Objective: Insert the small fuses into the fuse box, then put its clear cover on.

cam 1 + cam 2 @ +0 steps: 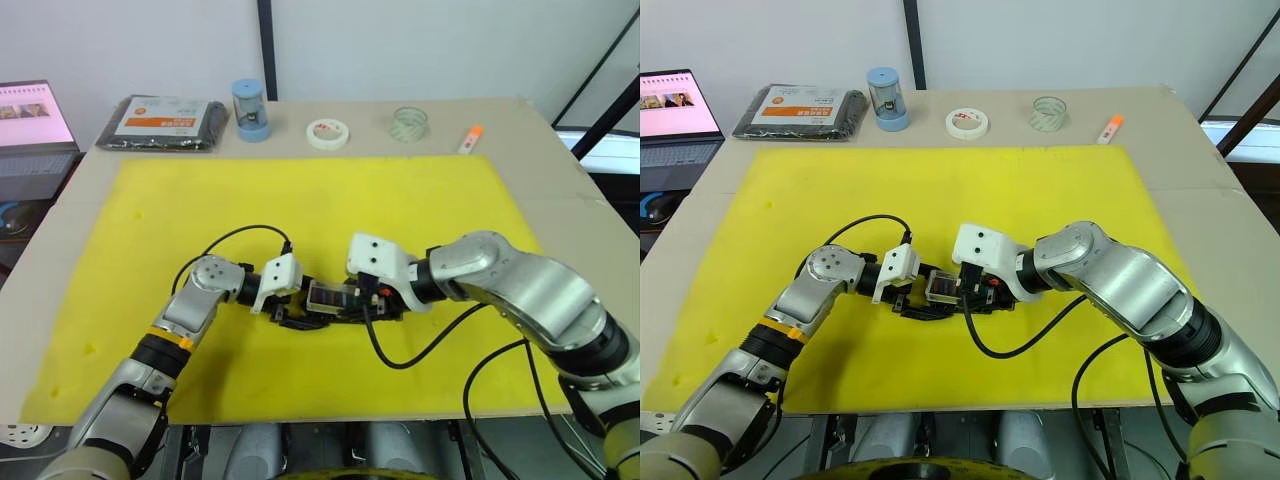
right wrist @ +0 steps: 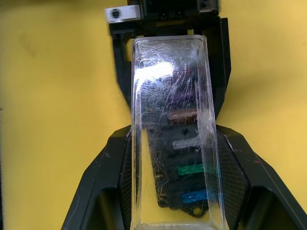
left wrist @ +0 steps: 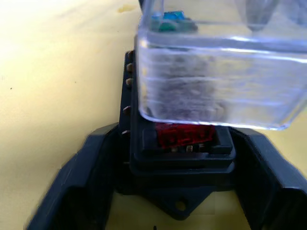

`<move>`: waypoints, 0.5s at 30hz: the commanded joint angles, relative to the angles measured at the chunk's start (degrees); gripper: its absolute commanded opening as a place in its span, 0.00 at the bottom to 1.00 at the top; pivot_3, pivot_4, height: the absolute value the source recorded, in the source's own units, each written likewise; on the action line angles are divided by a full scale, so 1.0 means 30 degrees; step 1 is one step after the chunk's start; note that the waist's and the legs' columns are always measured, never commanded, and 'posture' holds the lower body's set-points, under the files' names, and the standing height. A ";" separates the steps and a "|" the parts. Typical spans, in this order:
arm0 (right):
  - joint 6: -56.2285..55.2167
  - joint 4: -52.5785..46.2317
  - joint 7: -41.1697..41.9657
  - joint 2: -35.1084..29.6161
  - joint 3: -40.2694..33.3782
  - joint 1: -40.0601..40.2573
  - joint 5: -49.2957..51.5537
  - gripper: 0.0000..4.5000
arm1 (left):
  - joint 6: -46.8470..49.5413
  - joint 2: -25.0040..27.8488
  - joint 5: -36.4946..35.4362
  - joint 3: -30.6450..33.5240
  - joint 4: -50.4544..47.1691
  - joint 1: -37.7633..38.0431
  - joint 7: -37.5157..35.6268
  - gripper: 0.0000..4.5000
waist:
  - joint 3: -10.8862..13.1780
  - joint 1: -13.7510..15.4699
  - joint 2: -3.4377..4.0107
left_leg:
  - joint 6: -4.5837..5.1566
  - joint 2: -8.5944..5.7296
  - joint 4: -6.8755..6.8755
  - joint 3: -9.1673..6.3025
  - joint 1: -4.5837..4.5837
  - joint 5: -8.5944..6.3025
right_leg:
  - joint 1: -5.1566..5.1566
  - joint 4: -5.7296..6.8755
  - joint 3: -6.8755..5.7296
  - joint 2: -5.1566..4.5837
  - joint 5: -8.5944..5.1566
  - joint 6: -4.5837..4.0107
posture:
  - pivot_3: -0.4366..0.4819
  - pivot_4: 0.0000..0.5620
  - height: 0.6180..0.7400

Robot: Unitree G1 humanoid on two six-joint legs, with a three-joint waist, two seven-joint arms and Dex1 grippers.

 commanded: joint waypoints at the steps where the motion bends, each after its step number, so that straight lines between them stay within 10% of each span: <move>1: -0.0267 -0.0103 -0.0006 -0.0190 -0.0151 -0.0300 -0.0081 0.42 | -0.0154 -0.0073 0.0695 -0.0024 0.0357 0.0068 0.0426 1.00 | -0.0001 -0.0007 0.0001 | 0.0005 0.0004 0.0002 0.0000 0.0000 -0.0003 | 0.0000 0.0000 0.0000 0.0002 0.0000 0.0000 | 0.48 0.27 1.00; 11: -0.0101 -0.0014 0.0053 -0.0162 -0.0327 -0.0443 0.0156 0.42 | -0.0337 0.0021 0.0581 0.0466 0.0277 0.0741 0.1225 1.00 | -0.0002 -0.0040 0.0003 | 0.0025 0.0012 0.0014 -0.0001 0.0004 -0.0014 | 0.0002 0.0002 0.0000 0.0004 0.0000 0.0000 | 0.48 0.27 1.00; 15: -0.0187 0.0040 0.0067 -0.0182 -0.0292 -0.0449 0.0108 0.42 | -0.0356 0.0113 0.0572 0.0540 0.0020 0.1024 0.1198 0.79 | -0.0003 -0.0057 0.0005 | 0.0030 0.0017 0.0015 0.0000 0.0007 -0.0017 | 0.0001 0.0004 0.0000 0.0007 0.0000 0.0000 | 0.48 0.27 1.00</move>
